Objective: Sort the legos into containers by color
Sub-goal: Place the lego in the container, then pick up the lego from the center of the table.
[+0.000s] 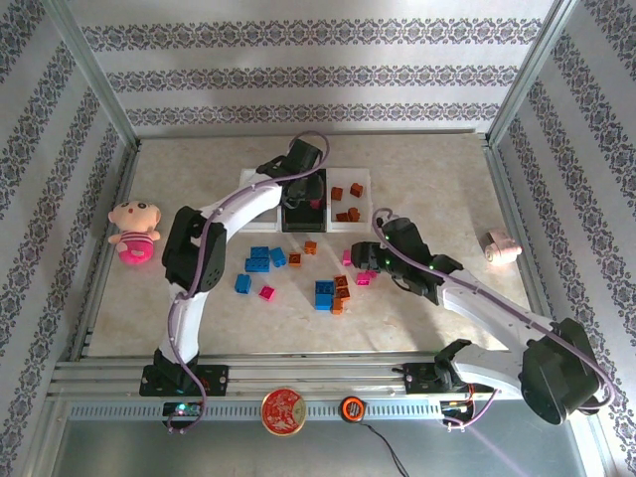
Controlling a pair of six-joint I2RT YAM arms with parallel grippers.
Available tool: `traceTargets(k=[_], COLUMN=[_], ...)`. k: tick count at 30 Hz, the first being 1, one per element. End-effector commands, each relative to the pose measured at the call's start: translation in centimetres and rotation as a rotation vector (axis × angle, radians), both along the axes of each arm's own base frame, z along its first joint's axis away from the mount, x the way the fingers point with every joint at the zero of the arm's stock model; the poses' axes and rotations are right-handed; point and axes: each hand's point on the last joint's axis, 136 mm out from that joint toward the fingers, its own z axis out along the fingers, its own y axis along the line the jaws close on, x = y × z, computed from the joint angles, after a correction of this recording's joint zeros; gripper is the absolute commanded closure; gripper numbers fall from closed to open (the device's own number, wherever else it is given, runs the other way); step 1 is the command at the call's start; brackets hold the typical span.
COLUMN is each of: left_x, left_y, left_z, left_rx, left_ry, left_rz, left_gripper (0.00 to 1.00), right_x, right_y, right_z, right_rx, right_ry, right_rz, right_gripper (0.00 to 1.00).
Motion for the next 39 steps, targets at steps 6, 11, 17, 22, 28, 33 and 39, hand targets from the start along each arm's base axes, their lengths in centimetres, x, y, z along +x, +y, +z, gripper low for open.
traceTargets(k=[6,11,17,22,28,33,39], left_x=[0.3,-2.9,-10.4,-15.7,-19.7,-21.3,-22.3], left_y=[-1.0,-1.3,0.0,2.9,5.3,6.4,7.6], left_z=[5.9,11.6,12.9,10.0,6.8,5.6,5.2], left_rx=[-0.071,-0.181,-0.281,-0.336,-0.342,-0.342,-0.328], left_ry=[-0.065,-0.169,-0.233,-0.211,-0.155,-0.142,-0.160], left_rz=[-0.038,-0.081,-0.120,-0.087,-0.065,-0.057,-0.038], left_gripper=[0.46,0.31,0.00,0.00,0.00,0.00,0.00], right_x=[-3.1,-3.4,-2.8,-2.1,-1.2,-1.1,-1.8], right_y=[-2.1,-1.6,-1.1,-0.2,0.7,0.8,0.8], right_z=[-4.1,-5.3,-6.5,-7.2,-8.2,-9.1,-9.2], right_rx=[-0.065,-0.085,-0.096,-0.109,-0.122,-0.133,-0.130], right_ry=[0.128,0.151,0.158,0.166,0.178,0.196,0.210], right_rz=[-0.067,-0.079,-0.117,-0.106,-0.107,-0.105,-0.077], right_gripper=[0.33,0.33,0.35,0.35,0.37,0.44,0.63])
